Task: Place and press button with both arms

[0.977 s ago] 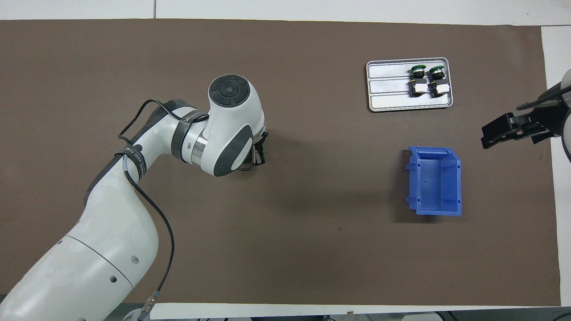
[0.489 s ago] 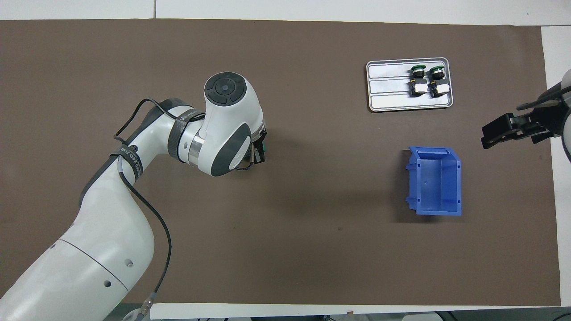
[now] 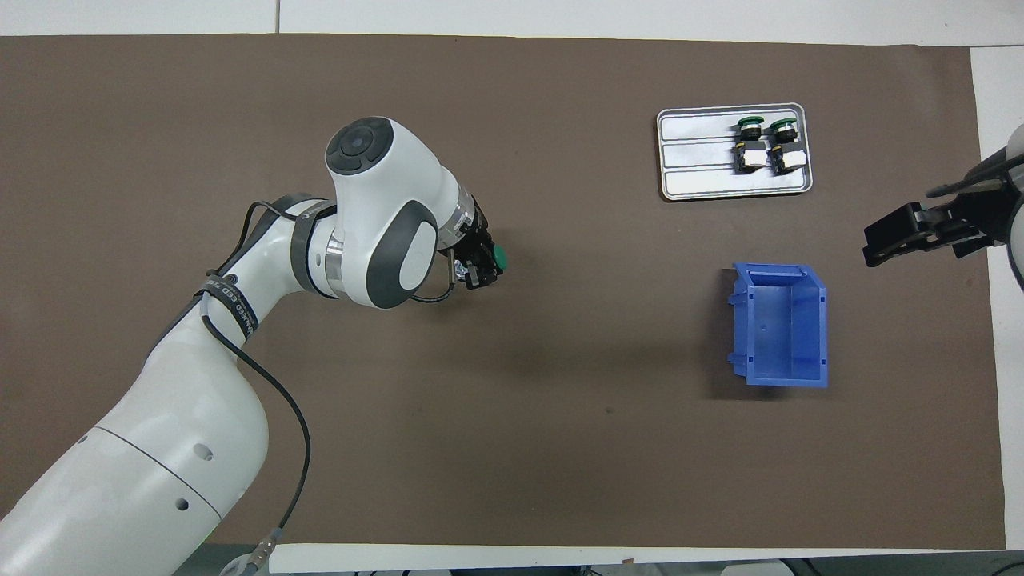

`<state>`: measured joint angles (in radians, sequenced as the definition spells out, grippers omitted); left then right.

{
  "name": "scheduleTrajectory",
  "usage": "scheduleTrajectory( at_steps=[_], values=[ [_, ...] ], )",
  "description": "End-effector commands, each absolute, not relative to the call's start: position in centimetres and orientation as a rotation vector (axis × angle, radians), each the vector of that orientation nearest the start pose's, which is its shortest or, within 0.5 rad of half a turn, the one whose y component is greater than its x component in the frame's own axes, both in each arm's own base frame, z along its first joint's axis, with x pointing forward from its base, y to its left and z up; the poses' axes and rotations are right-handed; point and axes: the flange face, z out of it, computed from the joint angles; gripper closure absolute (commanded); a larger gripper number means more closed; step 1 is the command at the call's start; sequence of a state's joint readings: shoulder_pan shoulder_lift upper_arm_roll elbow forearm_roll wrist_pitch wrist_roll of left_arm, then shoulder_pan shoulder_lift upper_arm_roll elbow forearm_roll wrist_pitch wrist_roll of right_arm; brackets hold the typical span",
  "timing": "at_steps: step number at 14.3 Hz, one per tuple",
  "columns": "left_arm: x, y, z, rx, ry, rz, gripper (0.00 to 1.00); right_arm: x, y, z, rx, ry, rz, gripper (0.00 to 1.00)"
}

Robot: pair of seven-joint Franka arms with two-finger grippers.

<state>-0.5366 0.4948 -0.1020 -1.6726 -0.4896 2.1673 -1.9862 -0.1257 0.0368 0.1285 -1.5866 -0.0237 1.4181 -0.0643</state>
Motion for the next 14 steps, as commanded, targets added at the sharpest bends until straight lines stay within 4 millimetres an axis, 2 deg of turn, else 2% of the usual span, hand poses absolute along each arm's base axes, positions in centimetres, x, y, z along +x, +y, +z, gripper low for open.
scheduleTrajectory(
  at_steps=[1, 6, 7, 8, 9, 12, 14],
  values=[
    [54.7, -39.8, 33.6, 1.952, 2.006, -0.749, 0.77, 54.1, -0.7, 58.6, -3.126, -0.131, 0.301, 0.00],
    [55.2, -38.2, 33.1, 1.825, 1.931, -0.829, 0.77, 54.1, -0.7, 58.6, -3.126, -0.131, 0.301, 0.00],
    [54.6, -37.6, 33.8, 1.788, 1.892, -0.836, 0.77, 54.1, -0.7, 58.6, -3.126, -0.131, 0.301, 0.00],
    [54.5, -35.8, 33.9, 1.714, 1.874, -0.825, 0.77, 54.1, -0.6, 58.6, -3.126, -0.134, 0.301, 0.01],
    [54.0, -35.2, 34.1, 1.679, 1.836, -0.820, 0.77, 54.1, -0.6, 58.6, -3.126, -0.134, 0.301, 0.00],
    [52.8, -33.4, 32.6, 1.649, 1.769, -0.843, 0.76, 54.1, -0.7, 58.6, -3.127, -0.129, 0.301, 0.00],
    [51.7, -32.7, 32.0, 1.510, 1.700, -0.863, 0.76, 54.1, -0.6, 58.6, -3.127, -0.131, 0.301, 0.01]
  ],
)
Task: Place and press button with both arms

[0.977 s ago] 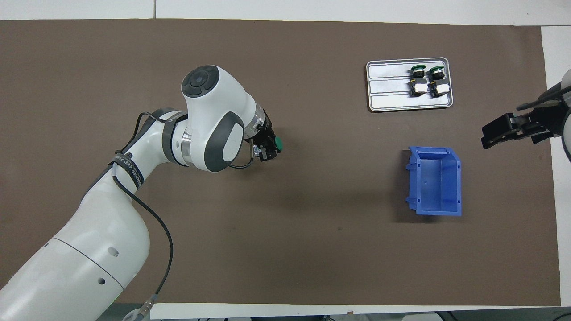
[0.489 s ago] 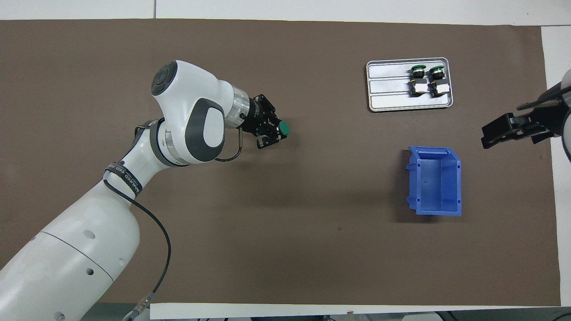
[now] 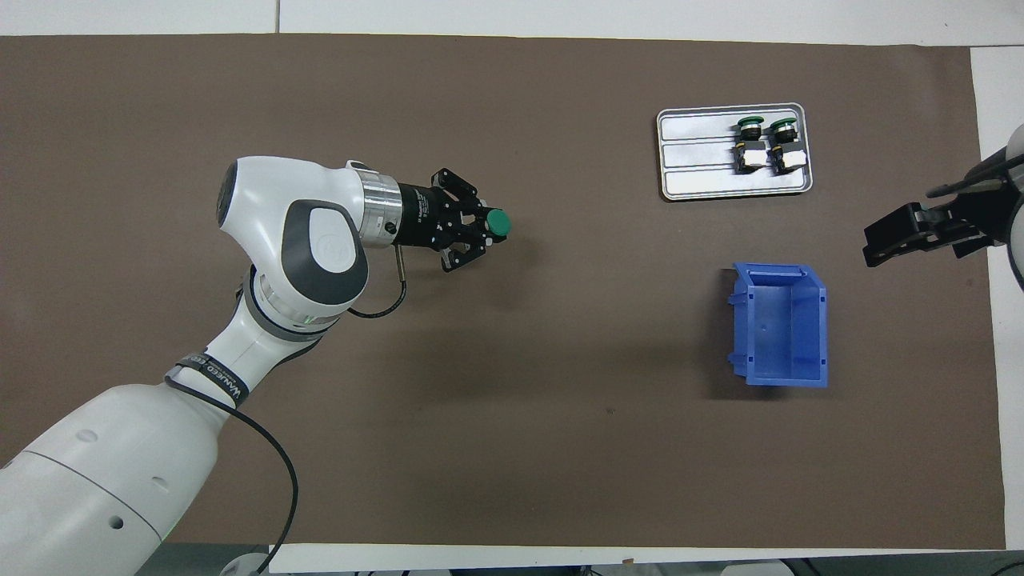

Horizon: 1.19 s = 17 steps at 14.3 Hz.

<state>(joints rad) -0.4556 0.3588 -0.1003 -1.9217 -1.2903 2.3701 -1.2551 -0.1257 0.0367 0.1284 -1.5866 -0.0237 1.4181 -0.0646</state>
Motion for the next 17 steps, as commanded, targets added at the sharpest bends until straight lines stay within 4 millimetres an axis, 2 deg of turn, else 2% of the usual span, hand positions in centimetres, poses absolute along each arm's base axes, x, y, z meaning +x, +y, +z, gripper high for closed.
scheduleTrajectory(
  at_steps=[1, 4, 6, 8, 9, 11, 12, 15, 17],
  values=[
    [51.1, -32.2, 31.3, 1.479, 1.668, -0.858, 0.76, 54.1, -0.6, 58.6, -3.127, -0.131, 0.301, 0.00],
    [50.4, -32.2, 31.3, 1.424, 1.639, -0.907, 0.76, 54.1, -0.6, 58.6, -3.127, -0.131, 0.301, 0.00],
    [50.1, -32.6, 30.3, 1.409, 1.610, -0.911, 0.76, 54.1, -0.6, 58.6, -3.127, -0.131, 0.301, 0.00],
    [48.6, -31.1, 28.6, 1.423, 1.565, -0.939, 0.76, 54.1, -0.6, 58.6, -3.127, -0.131, 0.301, 0.00],
    [48.6, -30.8, 28.4, 1.416, 1.554, -0.939, 0.76, 54.1, -0.6, 58.6, -3.127, -0.131, 0.301, 0.00],
    [48.3, -31.0, 27.5, 1.360, 1.533, -0.929, 0.76, 54.1, -0.6, 58.6, -3.127, -0.131, 0.301, 0.00],
    [47.5, -30.8, 26.6, 1.374, 1.512, -0.913, 0.76, 54.1, -0.6, 58.6, -3.127, -0.131, 0.301, 0.00],
    [46.7, -29.5, 25.7, 1.365, 1.497, -0.939, 0.76, 54.1, -0.5, 58.6, -3.127, -0.134, 0.301, 0.01],
    [46.5, -29.8, 25.2, 1.366, 1.491, -0.921, 0.76, 54.2, -0.5, 58.7, -3.127, -0.134, 0.299, 0.00]
  ],
)
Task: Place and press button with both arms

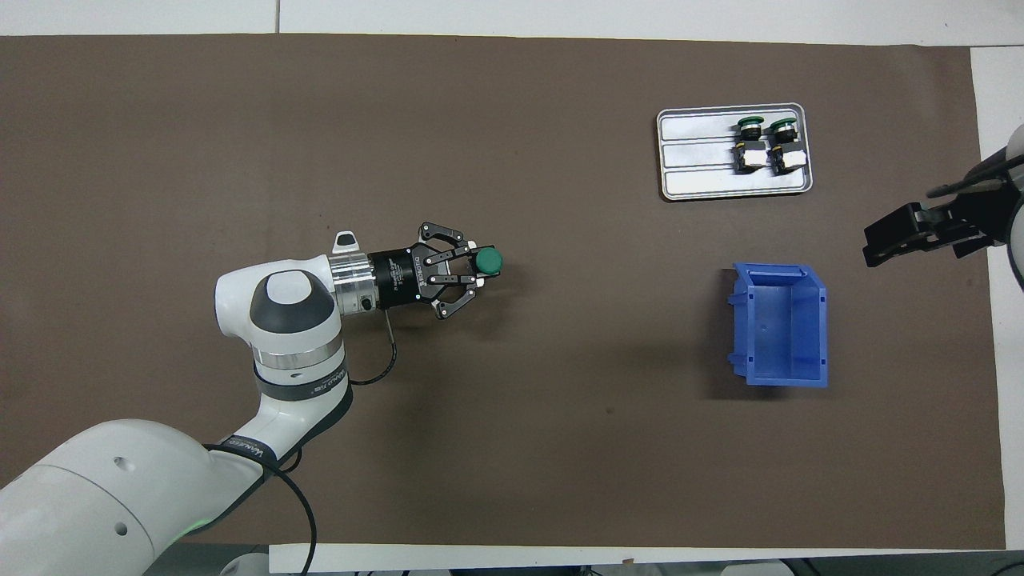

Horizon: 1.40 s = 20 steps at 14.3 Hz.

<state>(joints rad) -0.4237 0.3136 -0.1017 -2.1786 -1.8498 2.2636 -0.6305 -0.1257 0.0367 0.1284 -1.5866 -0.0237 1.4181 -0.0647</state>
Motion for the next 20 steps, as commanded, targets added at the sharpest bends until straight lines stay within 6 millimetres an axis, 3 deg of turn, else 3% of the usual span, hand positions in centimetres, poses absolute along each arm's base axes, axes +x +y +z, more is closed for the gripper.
scheduleTrajectory(
  at_steps=[1, 4, 8, 15, 16, 17, 18, 20],
  values=[
    [46.6, -29.7, 25.1, 1.344, 1.492, -0.915, 0.76, 54.2, -0.5, 58.7, -3.127, -0.134, 0.299, 0.01],
    [46.0, -29.3, 24.5, 1.358, 1.483, -0.901, 0.73, 54.2, -0.6, 58.7, -3.127, -0.131, 0.299, 0.00],
    [45.7, -29.3, 24.3, 1.366, 1.486, -0.895, 0.58, 54.1, -0.6, 58.6, -3.127, -0.131, 0.301, 0.00],
    [45.6, -29.1, 24.2, 1.371, 1.515, -0.866, 0.41, 54.1, -0.6, 58.6, -3.127, -0.131, 0.301, 0.00],
    [45.8, -29.0, 24.6, 1.363, 1.524, -0.862, 0.31, 54.2, -0.6, 58.7, -3.127, -0.131, 0.299, 0.01],
    [46.0, -28.7, 25.0, 1.356, 1.538, -0.848, 0.08, 54.1, -0.6, 58.7, -3.127, -0.131, 0.299, 0.00],
    [46.1, -28.6, 25.4, 1.354, 1.544, -0.837, 0.00, 54.1, -0.6, 58.6, -3.127, -0.131, 0.301, 0.00],
    [46.2, -28.3, 26.1, 1.341, 1.567, -0.820, 0.00, 54.1, -0.6, 58.6, -3.126, -0.134, 0.301, 0.00]
  ],
)
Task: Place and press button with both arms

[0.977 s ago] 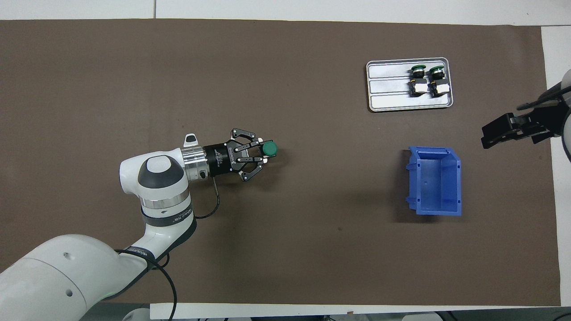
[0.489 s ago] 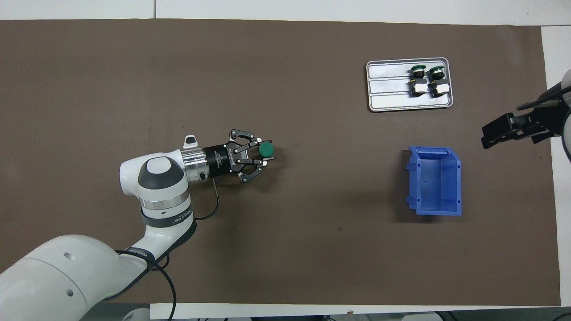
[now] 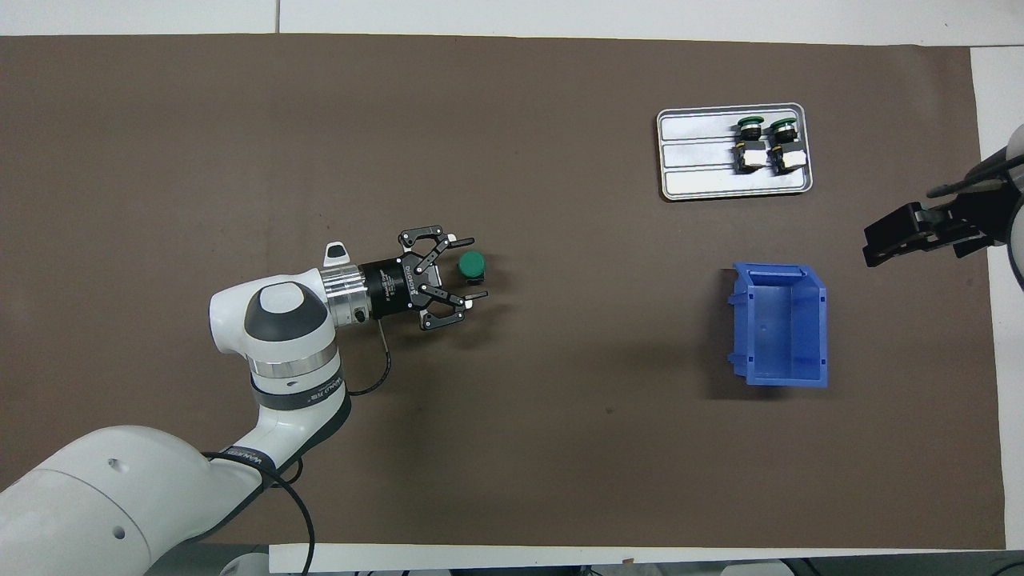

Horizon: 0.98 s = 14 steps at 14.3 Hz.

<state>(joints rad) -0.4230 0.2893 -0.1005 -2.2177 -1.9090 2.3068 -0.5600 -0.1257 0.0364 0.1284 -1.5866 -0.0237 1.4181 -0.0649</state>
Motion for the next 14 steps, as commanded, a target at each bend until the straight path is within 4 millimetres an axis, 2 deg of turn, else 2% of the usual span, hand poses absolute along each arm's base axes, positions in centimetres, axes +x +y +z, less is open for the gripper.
scheduleTrajectory(
  at_steps=[1, 4, 9, 12, 14],
  values=[
    [46.3, -28.2, 26.2, 1.344, 1.585, -0.795, 0.00, 54.1, -0.6, 58.6, -3.126, -0.134, 0.301, 0.00],
    [46.1, -28.8, 26.8, 1.358, 1.575, -0.788, 0.00, 54.1, -0.6, 58.6, -3.127, -0.131, 0.301, 0.01],
    [45.3, -28.2, 29.9, 1.357, 1.552, -0.761, 0.00, 54.1, -0.6, 58.6, -3.127, -0.131, 0.301, 0.01],
    [43.7, -29.3, 30.8, 1.425, 1.589, -0.652, 0.00, 54.2, -0.6, 58.7, -3.127, -0.131, 0.299, 0.00],
    [43.2, -29.7, 32.2, 1.504, 1.555, -0.585, 0.00, 54.2, -0.6, 58.7, -3.127, -0.131, 0.299, 0.00]
  ],
)
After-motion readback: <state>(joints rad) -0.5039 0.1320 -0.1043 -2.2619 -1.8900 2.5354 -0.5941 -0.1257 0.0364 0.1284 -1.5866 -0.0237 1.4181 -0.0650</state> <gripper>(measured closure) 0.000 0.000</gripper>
